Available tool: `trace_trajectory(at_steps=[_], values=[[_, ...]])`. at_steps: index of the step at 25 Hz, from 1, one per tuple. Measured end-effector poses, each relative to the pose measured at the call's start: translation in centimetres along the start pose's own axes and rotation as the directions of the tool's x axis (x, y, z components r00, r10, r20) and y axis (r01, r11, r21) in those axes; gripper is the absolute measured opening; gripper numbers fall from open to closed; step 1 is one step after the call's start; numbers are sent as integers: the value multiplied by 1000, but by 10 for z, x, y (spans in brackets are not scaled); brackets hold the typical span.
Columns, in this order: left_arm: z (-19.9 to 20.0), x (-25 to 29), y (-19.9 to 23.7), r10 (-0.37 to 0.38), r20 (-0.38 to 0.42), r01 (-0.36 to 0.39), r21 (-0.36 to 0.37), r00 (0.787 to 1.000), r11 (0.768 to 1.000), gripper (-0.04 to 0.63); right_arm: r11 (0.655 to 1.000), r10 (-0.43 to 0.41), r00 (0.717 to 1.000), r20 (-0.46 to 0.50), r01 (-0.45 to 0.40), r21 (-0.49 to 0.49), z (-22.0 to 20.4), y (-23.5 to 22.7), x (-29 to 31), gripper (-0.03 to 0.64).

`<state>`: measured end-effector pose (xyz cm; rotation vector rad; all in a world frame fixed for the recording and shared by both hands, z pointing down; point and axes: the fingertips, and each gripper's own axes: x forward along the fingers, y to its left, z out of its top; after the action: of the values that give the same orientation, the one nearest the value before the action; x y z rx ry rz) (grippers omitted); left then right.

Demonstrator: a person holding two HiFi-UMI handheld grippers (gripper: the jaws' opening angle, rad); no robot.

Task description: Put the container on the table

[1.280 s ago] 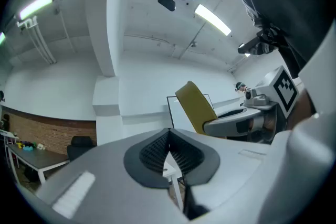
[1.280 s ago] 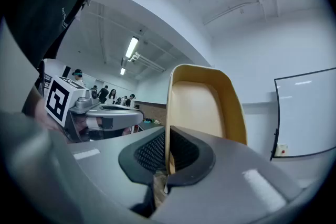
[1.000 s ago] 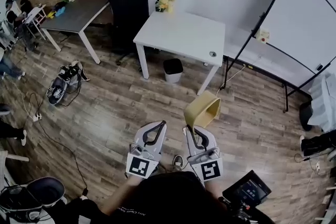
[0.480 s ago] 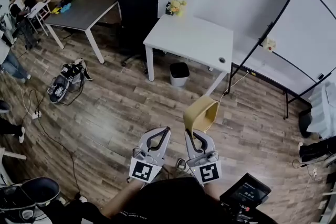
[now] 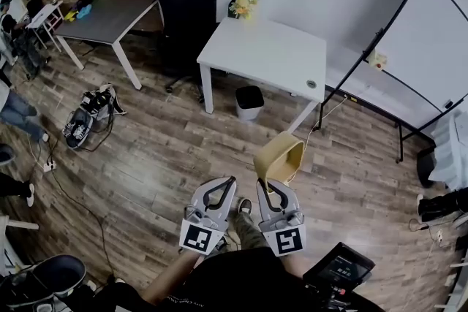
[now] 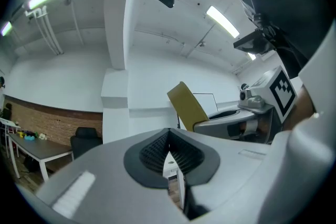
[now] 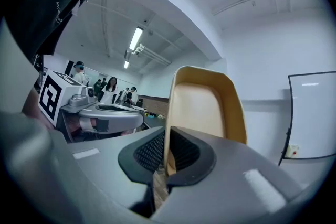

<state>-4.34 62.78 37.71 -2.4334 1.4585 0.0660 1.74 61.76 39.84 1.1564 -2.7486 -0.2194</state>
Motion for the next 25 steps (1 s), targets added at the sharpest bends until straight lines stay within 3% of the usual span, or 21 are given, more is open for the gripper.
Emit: trace_trajectory(at_steps=[12, 14, 16, 17, 25], values=[[-41, 136, 38, -16, -90, 22, 68, 996, 997, 2, 993, 60, 997, 45, -64, 98, -24, -127, 98, 23], [-55, 150, 45, 11, -140, -10, 12, 990, 1000, 2, 993, 78, 996, 32, -80, 82, -32, -145, 114, 23], [-76, 152, 50, 39, -238, -62, -90, 970, 994, 2, 994, 78, 997, 30, -80, 76, -36, -160, 128, 23], [-82, 154, 52, 43, -263, -74, -108, 964, 991, 2, 994, 76, 997, 28, -78, 80, -38, -166, 134, 23], [-112, 206, 92, 24, -264, -64, -144, 964, 988, 2, 996, 73, 997, -7, -72, 53, -48, -199, 190, 23]])
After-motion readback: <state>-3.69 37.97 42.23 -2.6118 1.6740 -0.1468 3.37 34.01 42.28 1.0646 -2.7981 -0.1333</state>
